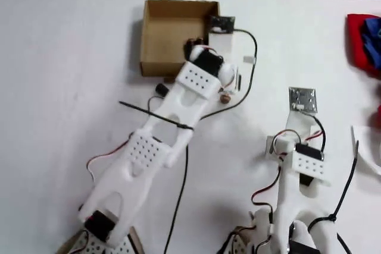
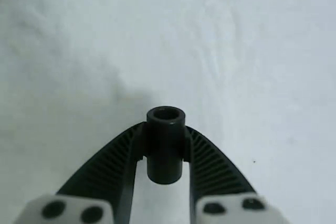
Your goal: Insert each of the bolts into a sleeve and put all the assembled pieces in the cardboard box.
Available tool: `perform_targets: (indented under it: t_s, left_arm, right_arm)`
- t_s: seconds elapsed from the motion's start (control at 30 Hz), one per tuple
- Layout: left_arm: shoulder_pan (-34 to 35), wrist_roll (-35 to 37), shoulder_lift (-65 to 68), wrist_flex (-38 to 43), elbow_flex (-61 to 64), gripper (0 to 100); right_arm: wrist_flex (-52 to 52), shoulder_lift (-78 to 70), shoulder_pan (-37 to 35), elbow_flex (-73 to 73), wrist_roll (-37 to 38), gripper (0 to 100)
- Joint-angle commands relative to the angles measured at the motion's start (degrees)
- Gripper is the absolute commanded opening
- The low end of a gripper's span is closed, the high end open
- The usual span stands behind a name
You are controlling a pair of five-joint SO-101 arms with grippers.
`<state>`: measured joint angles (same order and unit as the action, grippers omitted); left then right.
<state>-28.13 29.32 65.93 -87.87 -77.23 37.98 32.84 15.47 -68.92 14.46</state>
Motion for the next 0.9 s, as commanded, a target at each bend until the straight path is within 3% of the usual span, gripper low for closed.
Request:
perform_targets:
  t_s: [0.0,0.3,0.43,0.57,0.73,0.87]
  left_arm:
    - [-0.7,0.1,1.5,2.8,-2.7,18]
    - [2.5,-0.4,6.8,4.7,-2.5,18]
    - [3.3,-7.4,7.5,2.8,-2.9,15]
    - [2.5,-12.7,7.4,0.5,-3.0,2]
    - [1.2,-16.4,7.3,-5.6,-3.0,2]
    - [0.1,-28.1,7.3,-14.8,-2.9,2]
  right_arm:
    - [-3.3,2.7,0.5,-2.0,0.4,2.4]
    - [-3.9,3.2,0.6,-2.2,0.3,2.4]
    - [-5.4,3.0,0.5,-2.4,0.2,2.4]
    - [-5.8,3.1,0.5,-2.4,0.1,2.4]
    - [-5.8,3.0,0.5,-2.4,0.2,2.4]
    - [-5.8,3.0,0.5,-2.4,0.2,2.4]
